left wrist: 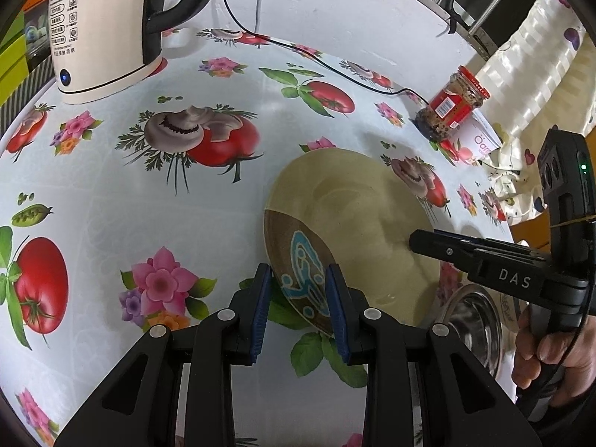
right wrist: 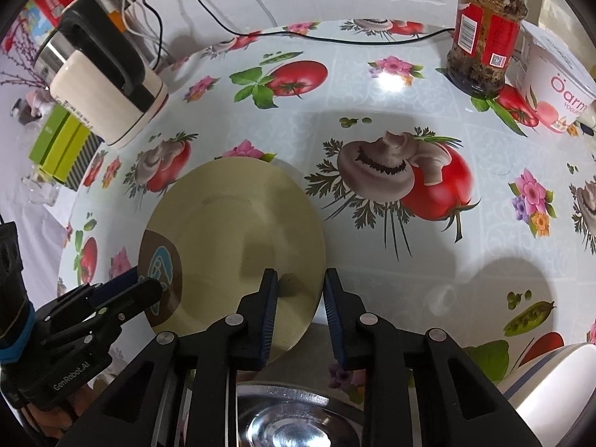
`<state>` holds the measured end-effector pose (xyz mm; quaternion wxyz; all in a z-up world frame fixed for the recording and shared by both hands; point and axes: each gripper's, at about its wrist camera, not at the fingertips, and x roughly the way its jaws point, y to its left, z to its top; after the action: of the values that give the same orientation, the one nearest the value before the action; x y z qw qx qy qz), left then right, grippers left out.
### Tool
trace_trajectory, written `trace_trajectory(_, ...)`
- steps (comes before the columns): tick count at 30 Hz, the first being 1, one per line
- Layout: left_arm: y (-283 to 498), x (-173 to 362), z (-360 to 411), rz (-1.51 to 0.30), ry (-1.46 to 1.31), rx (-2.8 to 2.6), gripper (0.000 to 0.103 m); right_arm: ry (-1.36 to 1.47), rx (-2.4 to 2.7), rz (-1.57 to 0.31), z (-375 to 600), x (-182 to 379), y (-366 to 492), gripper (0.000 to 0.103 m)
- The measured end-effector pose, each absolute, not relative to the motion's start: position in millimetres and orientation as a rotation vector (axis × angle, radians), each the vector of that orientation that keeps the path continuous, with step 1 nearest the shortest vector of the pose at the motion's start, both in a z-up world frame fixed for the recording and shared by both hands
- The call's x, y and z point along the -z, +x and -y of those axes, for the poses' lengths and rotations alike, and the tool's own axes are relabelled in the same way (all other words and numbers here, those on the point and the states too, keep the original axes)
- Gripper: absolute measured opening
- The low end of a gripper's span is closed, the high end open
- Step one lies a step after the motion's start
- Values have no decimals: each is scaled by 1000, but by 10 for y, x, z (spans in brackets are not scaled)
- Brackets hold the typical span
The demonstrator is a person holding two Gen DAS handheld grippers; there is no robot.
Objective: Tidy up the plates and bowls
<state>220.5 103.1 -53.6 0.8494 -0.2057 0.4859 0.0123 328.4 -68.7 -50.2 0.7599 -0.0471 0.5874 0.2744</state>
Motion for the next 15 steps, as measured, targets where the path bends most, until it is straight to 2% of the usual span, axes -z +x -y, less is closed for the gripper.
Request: trace_trajectory(15, 2060, 420, -1180, -986, -445, -59, 31, -91, -647, -1248, 553, 387, 3197, 24)
